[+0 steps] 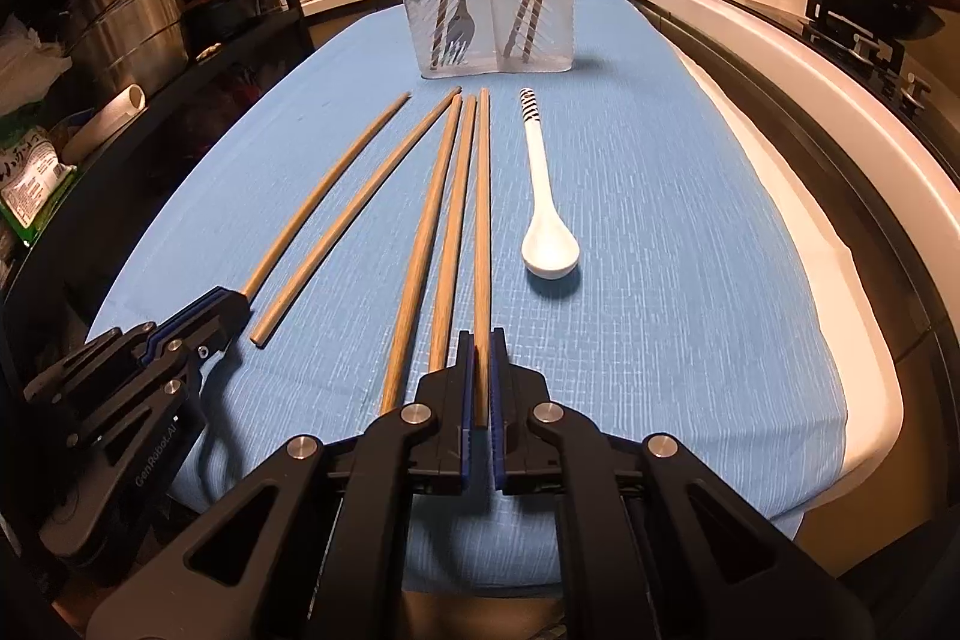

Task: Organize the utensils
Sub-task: 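Move both tools back to the chopsticks and close the right tool on one, then close the left tool on another wooden chopstick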

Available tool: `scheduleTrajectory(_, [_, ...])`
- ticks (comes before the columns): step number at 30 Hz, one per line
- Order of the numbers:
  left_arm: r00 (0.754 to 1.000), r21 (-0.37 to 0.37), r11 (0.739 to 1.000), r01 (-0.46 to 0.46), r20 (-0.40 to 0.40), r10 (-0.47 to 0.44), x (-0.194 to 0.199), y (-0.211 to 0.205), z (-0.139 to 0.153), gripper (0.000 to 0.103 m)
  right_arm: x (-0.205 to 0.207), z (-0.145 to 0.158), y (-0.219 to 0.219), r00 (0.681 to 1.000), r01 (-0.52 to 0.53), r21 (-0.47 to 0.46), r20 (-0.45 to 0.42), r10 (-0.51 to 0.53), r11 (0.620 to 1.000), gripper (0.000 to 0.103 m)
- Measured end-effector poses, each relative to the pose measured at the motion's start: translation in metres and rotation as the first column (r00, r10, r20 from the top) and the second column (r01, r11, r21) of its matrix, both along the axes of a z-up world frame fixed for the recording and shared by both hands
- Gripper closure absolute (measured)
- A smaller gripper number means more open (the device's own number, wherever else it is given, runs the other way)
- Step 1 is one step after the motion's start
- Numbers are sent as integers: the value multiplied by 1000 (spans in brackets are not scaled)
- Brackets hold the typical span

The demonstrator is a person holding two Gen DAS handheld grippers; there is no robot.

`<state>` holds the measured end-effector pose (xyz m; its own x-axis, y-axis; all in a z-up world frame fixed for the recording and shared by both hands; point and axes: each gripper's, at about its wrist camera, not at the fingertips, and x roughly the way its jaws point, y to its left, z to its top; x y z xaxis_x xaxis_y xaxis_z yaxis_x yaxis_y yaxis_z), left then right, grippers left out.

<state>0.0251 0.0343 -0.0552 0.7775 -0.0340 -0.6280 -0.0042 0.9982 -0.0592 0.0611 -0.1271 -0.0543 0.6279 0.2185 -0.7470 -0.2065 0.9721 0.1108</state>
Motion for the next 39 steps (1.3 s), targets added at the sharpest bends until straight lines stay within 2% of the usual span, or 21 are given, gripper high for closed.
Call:
scheduleTrajectory(1, [1000,13,1000,-13,7,13,-2,-1,-1,97,0,0,-1,1000,7,-3,1,-7,1000,98])
scheduleTrajectory(5, [999,-10,999,-46,17,46,-2,5,0,97,-1,0,2,1000,7,-25,12,-7,1000,97])
scheduleTrajectory(9, [999,-13,999,-45,18,45,-1,4,-1,97,-3,-1,6,1000,-4,-44,22,5,999,95])
scheduleTrajectory(12, [999,-15,999,-43,19,43,-1,4,-1,97,-2,-1,5,1000,-6,-45,24,7,999,98])
scheduleTrajectory(39, [999,-11,999,-42,18,42,1,3,0,97,-4,0,8,999,-10,-65,35,13,998,98])
